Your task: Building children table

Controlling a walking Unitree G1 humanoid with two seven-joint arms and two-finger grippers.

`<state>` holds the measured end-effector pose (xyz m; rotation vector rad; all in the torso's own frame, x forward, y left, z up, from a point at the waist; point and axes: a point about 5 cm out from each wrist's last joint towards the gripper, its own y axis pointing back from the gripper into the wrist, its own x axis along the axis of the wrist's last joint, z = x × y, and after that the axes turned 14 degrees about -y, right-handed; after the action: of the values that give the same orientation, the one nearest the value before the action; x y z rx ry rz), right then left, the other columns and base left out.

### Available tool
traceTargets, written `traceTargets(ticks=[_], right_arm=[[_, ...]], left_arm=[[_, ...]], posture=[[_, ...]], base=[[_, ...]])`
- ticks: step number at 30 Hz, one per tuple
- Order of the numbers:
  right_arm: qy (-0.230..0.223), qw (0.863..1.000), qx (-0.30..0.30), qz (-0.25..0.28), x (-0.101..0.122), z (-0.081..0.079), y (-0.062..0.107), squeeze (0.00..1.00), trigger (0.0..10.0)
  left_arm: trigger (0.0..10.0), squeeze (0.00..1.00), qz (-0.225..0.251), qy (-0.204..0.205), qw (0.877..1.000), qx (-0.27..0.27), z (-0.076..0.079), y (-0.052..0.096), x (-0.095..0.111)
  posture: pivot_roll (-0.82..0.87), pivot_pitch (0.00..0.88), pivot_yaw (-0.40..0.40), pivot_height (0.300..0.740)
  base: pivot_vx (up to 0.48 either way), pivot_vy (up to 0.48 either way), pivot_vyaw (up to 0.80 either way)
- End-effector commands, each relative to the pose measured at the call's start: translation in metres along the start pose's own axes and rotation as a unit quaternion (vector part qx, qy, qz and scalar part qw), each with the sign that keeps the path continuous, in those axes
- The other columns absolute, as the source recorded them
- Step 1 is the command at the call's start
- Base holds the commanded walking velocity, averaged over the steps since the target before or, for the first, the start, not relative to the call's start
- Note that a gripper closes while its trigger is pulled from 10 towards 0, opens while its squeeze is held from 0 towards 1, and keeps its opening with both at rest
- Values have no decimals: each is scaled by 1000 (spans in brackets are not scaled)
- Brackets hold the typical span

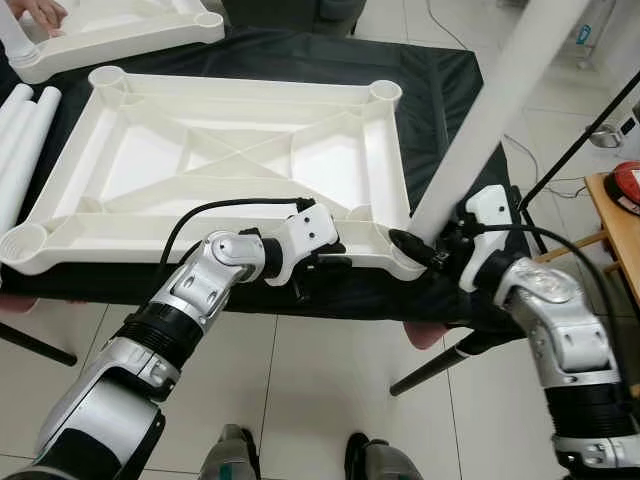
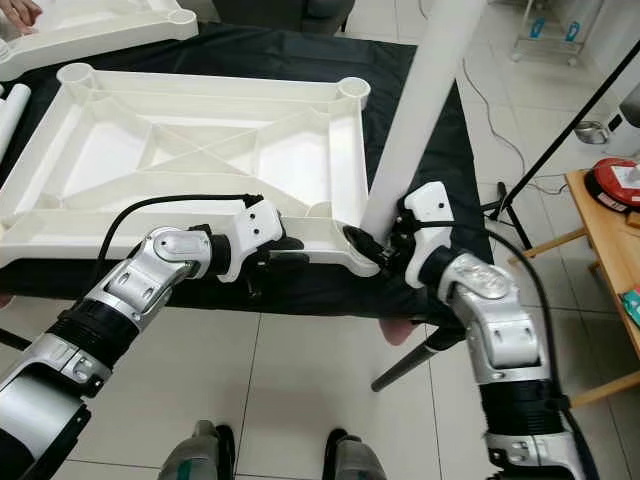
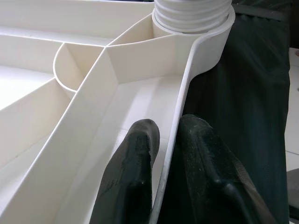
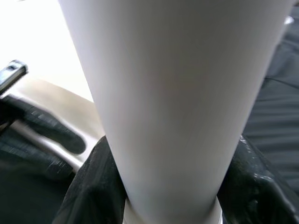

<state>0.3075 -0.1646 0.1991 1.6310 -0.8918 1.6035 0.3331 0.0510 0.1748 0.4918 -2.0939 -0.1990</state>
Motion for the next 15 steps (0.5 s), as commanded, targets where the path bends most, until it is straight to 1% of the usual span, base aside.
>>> traceTargets(ticks=[1,2,3,4,5,6,7,9,10,12,13,15], right_arm=[[-10,993,-102,-52,-26,3,-13,0,0],[-18,982,-183,-42,-28,11,-12,0,0],[-24,971,-235,-37,-29,16,-10,0,0],[-24,971,-235,-37,-29,16,-10,0,0],[-27,964,-264,-34,-30,18,-9,0,0],[-25,926,-377,-7,-29,25,1,0,0],[-25,926,-377,-7,-29,25,1,0,0],[-30,893,-448,12,-30,26,9,0,0],[-31,880,-473,19,-31,26,11,0,0],[-37,862,-505,29,-32,22,14,0,0],[-36,857,-513,32,-32,21,15,0,0],[-34,853,-519,33,-31,20,15,0,0]], left_arm=[[0,0,142,-101,969,-173,22,-37,67],[0,0,142,-98,971,-167,19,-39,69],[0,0,142,-95,972,-162,16,-42,70],[0,0,142,-95,972,-162,16,-42,70],[0,0,142,-94,972,-159,14,-43,71],[0,0,141,-91,975,-148,6,-50,75],[0,0,141,-91,975,-148,6,-50,75],[0,0,141,-90,976,-141,2,-55,78],[0,0,141,-90,976,-138,0,-57,80],[0,0,141,-91,977,-134,-3,-62,83],[0,0,141,-91,977,-134,-3,-63,84],[0,0,142,-91,977,-134,-4,-64,85]], posture=[[133,197,0,740],[129,196,2,740],[129,196,2,740],[129,196,2,740],[129,196,2,740],[127,196,4,740],[127,196,4,740],[124,195,4,740],[124,195,4,740],[121,192,5,740],[121,192,5,740],[121,192,5,740]], base=[[0,0,0],[0,0,0],[0,0,0],[0,0,0],[0,0,0],[0,0,0],[0,0,0],[0,0,0],[0,0,0],[0,0,0],[0,0,0],[0,0,0]])
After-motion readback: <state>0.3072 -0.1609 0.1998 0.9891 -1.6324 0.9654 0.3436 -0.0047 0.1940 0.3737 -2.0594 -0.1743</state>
